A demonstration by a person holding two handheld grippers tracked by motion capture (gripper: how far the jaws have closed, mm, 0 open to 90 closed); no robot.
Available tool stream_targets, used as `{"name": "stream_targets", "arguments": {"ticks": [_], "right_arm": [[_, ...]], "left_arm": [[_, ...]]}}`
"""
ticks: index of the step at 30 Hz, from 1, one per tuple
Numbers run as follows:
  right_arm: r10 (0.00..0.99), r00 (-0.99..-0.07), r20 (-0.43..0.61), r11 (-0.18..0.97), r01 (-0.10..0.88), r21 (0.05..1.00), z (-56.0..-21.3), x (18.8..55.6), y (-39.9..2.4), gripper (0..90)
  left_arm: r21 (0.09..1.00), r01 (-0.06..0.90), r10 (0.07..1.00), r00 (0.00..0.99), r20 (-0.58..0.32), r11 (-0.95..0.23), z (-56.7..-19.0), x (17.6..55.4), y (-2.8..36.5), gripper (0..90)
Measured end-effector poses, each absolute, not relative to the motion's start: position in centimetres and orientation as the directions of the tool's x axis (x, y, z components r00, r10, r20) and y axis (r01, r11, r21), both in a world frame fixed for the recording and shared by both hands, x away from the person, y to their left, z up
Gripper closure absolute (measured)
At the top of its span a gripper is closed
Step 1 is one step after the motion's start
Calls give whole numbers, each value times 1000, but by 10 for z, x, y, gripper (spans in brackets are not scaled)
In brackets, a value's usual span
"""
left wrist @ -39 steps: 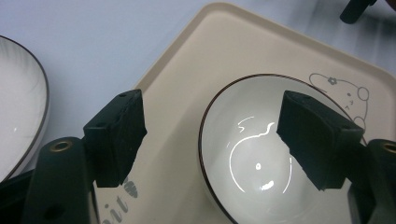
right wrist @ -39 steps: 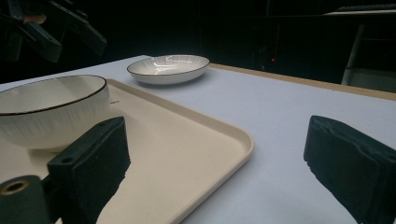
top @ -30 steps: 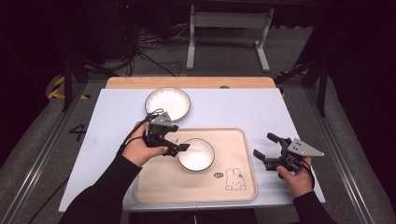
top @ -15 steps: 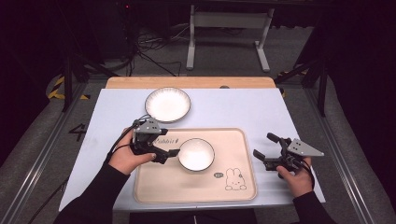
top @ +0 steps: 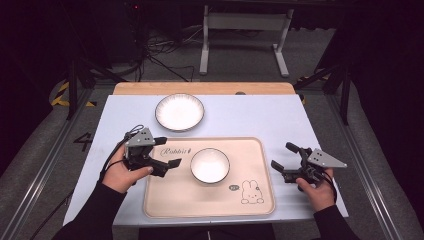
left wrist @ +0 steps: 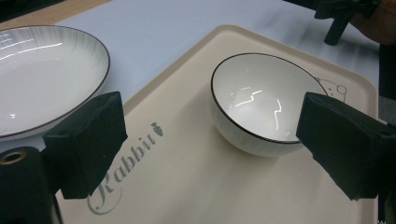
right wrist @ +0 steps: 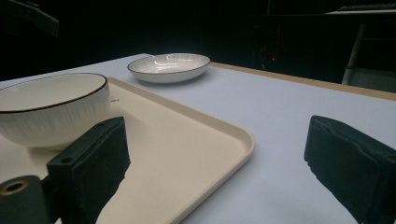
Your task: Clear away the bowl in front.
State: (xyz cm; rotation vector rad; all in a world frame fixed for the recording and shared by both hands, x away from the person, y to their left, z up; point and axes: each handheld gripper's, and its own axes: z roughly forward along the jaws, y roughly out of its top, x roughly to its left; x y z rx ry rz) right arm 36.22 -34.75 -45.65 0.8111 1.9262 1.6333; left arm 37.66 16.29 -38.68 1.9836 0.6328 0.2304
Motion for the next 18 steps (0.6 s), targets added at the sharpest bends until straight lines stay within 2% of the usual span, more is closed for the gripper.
{"name": "stream_targets", "arguments": {"ticks": [18], "right_arm": [[709, -705, 18, 107, 132, 985, -457, 362, -348, 68]], "left_arm": [[924, 322, 608, 782, -138, -204, -409, 361, 212, 56]]}}
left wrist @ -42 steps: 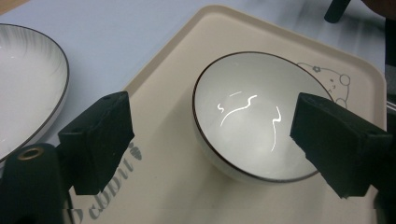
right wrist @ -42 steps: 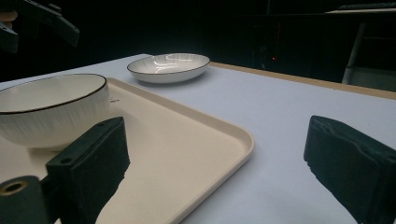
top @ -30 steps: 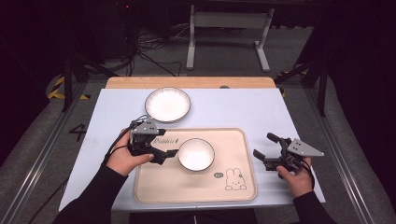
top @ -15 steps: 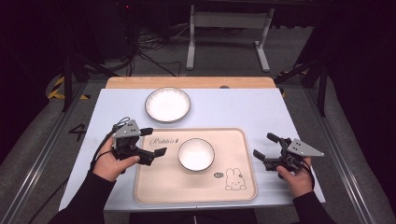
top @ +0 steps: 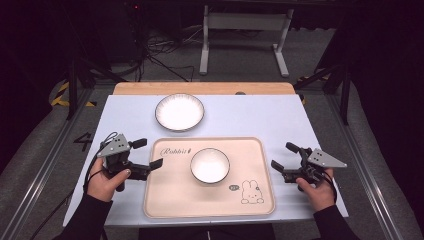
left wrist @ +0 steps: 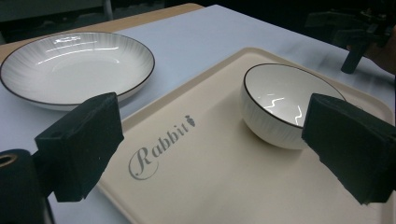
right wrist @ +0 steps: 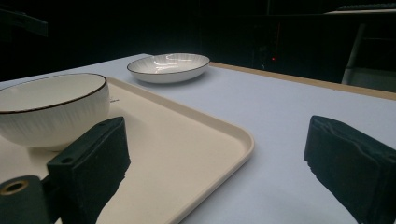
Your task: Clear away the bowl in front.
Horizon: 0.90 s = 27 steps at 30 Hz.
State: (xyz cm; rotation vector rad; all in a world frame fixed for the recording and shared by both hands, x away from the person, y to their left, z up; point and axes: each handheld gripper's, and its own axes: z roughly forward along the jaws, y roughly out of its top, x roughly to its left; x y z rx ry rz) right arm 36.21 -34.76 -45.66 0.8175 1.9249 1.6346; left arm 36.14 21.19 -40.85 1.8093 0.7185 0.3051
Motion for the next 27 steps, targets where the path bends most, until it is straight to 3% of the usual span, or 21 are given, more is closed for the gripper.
{"name": "stream_targets", "arguments": {"ticks": [15, 27], "right_arm": [[711, -703, 19, 105, 133, 985, -457, 362, -348, 70], [710, -704, 20, 102, 130, 986, -457, 362, -348, 69]], "left_arm": [[948, 312, 655, 730, -194, -67, -438, 352, 241, 28], [953, 294, 698, 697, -163, -71, -454, 346, 248, 29]]}}
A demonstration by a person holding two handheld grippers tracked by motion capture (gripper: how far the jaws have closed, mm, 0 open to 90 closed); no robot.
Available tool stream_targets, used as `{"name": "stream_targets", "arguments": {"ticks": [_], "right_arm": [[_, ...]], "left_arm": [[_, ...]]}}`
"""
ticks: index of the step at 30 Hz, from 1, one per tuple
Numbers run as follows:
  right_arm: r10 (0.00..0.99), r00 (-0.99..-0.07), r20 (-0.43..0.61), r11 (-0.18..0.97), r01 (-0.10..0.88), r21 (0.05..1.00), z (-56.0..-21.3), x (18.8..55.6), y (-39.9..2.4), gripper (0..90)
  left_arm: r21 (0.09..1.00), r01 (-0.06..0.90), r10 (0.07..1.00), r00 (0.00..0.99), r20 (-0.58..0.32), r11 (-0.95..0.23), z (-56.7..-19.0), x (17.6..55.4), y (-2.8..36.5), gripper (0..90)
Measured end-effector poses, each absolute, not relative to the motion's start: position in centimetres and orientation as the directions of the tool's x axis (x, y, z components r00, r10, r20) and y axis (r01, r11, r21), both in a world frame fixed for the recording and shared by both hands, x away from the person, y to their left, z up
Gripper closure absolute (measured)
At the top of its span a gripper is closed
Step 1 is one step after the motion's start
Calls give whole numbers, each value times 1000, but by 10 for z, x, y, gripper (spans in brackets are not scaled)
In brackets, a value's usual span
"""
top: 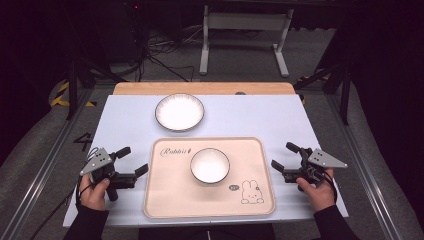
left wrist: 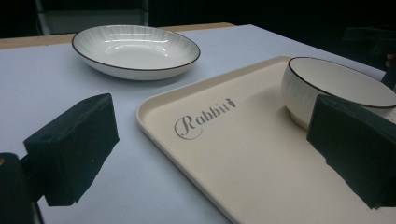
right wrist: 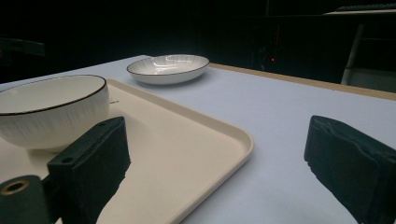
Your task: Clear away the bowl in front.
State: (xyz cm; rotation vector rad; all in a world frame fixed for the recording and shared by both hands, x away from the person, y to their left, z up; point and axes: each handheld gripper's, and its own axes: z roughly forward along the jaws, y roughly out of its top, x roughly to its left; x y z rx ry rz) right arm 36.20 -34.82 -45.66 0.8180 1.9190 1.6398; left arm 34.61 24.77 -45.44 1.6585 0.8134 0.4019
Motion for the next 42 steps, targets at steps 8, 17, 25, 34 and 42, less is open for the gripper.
{"name": "stream_targets", "arguments": {"ticks": [8, 17, 25, 34, 42], "right_arm": [[708, -706, 23, 96, 129, 987, -457, 362, -349, 69], [707, -706, 24, 93, 127, 988, -457, 362, -349, 68], [707, -707, 25, 94, 129, 987, -457, 362, -349, 67], [706, -708, 25, 92, 127, 988, -457, 362, -349, 67], [707, -707, 24, 93, 126, 988, -457, 362, -349, 66]], "left_arm": [[952, 294, 706, 692, -152, -83, -463, 342, 247, 28], [950, 305, 719, 675, -168, -64, -469, 341, 247, 28], [941, 336, 718, 666, -201, -49, -470, 345, 248, 16], [945, 312, 716, 682, -149, -99, -470, 342, 243, 12], [946, 306, 715, 684, -143, -104, -470, 342, 242, 11]]}}
